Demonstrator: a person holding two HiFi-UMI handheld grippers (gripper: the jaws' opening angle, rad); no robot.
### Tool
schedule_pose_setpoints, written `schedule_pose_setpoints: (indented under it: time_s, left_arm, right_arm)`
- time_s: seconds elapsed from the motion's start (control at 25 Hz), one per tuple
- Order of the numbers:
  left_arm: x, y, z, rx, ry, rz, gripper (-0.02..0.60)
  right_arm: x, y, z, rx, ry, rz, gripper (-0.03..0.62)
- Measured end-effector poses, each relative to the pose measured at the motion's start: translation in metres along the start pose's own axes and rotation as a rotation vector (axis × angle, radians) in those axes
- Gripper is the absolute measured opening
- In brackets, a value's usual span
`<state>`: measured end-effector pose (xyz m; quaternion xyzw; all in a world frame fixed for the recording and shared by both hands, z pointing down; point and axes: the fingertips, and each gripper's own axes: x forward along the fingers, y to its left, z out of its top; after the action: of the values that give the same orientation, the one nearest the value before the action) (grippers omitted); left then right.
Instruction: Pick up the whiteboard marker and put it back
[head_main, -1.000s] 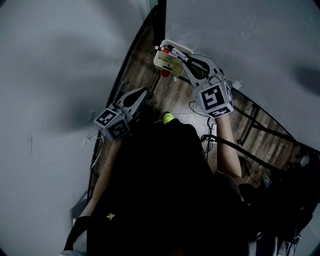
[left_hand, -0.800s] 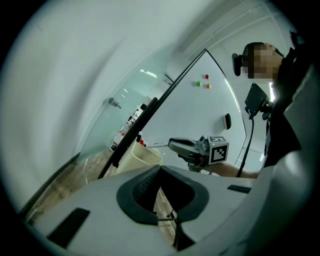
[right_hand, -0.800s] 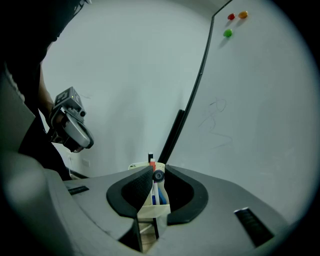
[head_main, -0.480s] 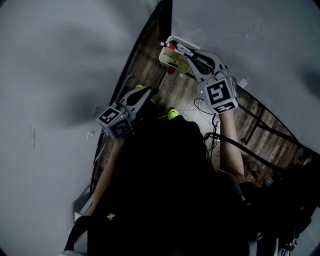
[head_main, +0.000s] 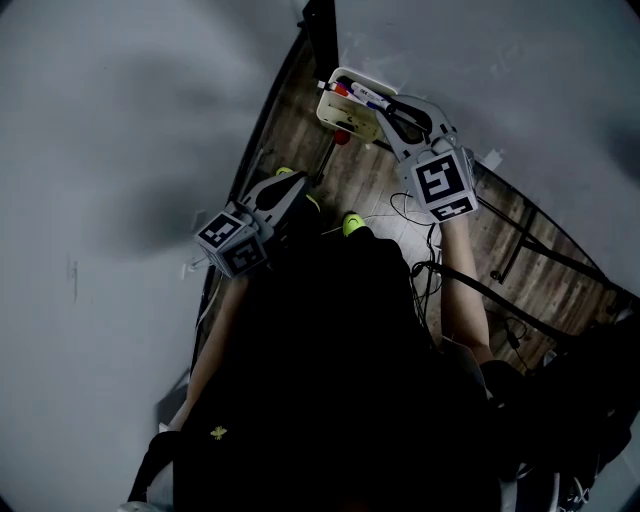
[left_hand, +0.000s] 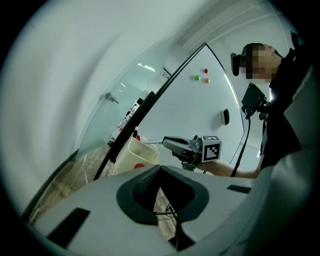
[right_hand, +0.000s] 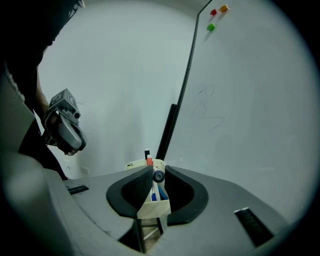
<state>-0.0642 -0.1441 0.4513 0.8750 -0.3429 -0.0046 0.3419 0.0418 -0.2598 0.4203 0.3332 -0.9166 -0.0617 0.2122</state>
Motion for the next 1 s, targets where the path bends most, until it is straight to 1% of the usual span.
schedule_pose_setpoints:
  time_s: [0.88, 1.0]
  left_arm:
    - [0.004, -0.003, -0.003, 0.0, 0.018, -0.004, 0.018]
    - [0.004, -0.003, -0.003, 0.004, 0.019, -0.005, 0.018]
  right_arm:
    - [-0.003, -0.006, -0.018, 0.018, 0.026, -0.038, 0.091]
    - [-0.003, -0.004, -0.019, 0.014, 0.029, -0.033, 0.091]
